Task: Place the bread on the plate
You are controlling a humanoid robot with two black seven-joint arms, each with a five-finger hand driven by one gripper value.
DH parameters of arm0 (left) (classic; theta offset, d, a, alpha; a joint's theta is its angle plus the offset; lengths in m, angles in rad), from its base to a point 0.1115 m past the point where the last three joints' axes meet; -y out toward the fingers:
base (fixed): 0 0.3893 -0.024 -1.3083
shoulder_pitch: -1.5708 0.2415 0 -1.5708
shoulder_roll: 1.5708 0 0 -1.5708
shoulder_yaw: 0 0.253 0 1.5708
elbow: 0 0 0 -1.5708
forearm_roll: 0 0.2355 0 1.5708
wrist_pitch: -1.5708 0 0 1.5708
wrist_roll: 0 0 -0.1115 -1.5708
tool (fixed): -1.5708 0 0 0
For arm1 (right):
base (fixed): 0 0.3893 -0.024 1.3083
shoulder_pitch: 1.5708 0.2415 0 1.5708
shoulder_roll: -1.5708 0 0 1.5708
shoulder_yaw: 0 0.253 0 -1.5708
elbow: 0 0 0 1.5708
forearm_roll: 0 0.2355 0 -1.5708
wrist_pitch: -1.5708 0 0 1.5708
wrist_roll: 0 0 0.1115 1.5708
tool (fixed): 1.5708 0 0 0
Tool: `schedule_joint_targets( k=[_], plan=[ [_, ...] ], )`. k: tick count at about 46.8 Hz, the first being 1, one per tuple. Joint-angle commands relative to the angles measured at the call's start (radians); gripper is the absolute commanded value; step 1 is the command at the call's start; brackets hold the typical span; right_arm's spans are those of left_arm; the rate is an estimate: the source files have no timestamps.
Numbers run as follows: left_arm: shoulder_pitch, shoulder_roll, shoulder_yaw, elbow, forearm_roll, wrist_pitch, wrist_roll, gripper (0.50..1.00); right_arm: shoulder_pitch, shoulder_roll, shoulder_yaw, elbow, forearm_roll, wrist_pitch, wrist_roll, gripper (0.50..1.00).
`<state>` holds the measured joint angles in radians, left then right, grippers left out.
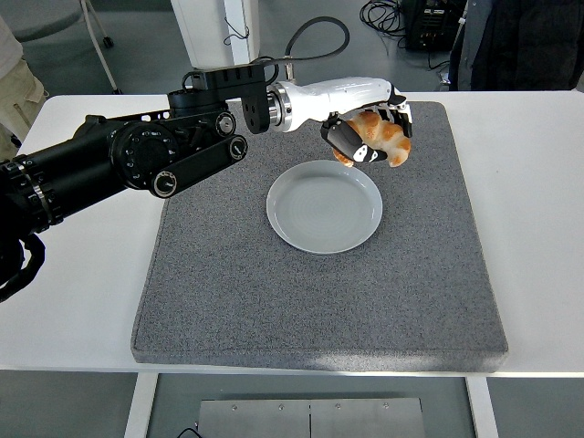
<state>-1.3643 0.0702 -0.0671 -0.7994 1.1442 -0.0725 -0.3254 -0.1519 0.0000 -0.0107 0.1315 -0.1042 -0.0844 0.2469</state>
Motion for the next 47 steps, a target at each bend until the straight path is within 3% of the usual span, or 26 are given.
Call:
schedule_joint_targets(
  k=[1, 9, 20, 47],
  plan=[
    [0.019, -0.003, 0.003, 0.002, 0.002, 0.013, 0.0, 0.5, 0.0, 0.0, 0.0, 0.0, 0.0, 0.0, 0.0, 1.0],
    [0.056, -0.024, 0.007, 0.025, 0.011, 0.016, 0.002, 0.5, 0.0, 0.0, 0.0, -0.001, 0.0, 0.0, 0.0, 1.0],
    [0.088, -0.036, 0.09, 0.062, 0.02, 0.069, 0.0, 0.5, 0.002, 0.0, 0.0, -0.001, 0.0, 0.0, 0.0, 1.0],
    [0.155, -0.038, 0.127, 0.121, 0.02, 0.1, 0.0, 0.5, 0.0, 0.0, 0.0, -0.001, 0.0, 0.0, 0.0, 1.0]
  ],
)
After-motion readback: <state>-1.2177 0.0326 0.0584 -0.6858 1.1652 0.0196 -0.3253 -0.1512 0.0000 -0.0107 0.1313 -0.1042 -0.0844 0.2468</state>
